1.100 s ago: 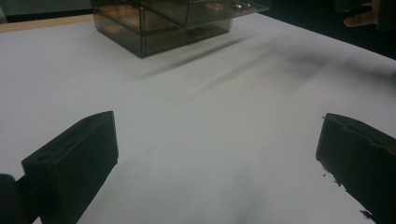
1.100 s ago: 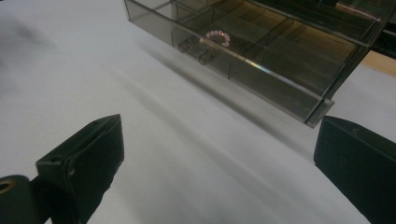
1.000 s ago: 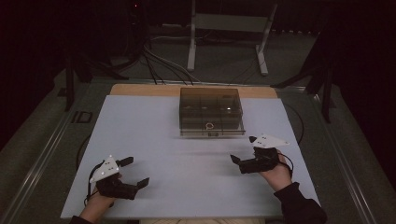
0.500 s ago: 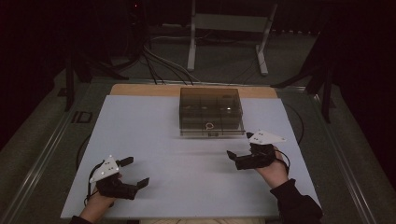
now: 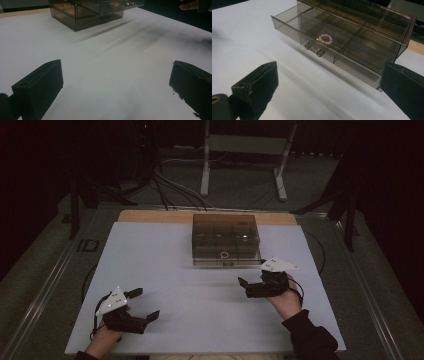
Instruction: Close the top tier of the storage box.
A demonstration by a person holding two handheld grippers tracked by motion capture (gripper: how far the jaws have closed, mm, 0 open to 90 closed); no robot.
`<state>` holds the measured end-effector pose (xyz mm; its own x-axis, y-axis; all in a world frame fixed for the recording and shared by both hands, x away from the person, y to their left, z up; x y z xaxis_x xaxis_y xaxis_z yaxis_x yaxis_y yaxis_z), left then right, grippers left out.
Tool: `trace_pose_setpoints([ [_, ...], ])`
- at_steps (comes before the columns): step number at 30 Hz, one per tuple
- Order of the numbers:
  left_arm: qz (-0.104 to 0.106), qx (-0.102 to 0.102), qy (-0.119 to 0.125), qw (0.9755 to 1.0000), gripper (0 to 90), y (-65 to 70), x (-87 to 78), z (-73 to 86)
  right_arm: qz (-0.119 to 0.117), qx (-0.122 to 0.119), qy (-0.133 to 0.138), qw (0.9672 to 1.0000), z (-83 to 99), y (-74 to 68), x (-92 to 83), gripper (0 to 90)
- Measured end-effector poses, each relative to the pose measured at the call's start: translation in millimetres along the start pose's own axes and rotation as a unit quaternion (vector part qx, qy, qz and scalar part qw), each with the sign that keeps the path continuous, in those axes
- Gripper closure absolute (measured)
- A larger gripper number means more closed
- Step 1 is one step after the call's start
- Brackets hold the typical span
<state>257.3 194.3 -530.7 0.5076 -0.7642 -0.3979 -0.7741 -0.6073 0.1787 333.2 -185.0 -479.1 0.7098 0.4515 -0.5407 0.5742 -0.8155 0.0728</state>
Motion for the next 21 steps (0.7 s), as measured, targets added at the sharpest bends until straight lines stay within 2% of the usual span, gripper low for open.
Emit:
trace_pose_setpoints([
  [7, 0.001, 0.0, -0.001, 1.0, 0.0, 0.1, 0.2, 0.1, 0.029, 0.014, 0.003, 0.9995, 0.4, 0.9, 4.4, 2.1],
  [21, 0.0, 0.001, 0.001, 1.0, 0.0, -0.2, -0.5, -0.2, 0.05, 0.022, -0.011, 0.9984, 16.2, -10.9, 21.3, 2.2],
])
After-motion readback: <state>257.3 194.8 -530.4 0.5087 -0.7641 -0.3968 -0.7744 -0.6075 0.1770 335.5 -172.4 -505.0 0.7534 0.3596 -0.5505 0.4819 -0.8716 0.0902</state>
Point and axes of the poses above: each handheld gripper's, and its own axes: x roughly forward along the jaws, z roughly out of its underside, y roughly to its right, the point moved 5 cm from there along x, roughly forward along the jaws, and after that the axes turned 4 degrees about z, right-handed, at the moved point
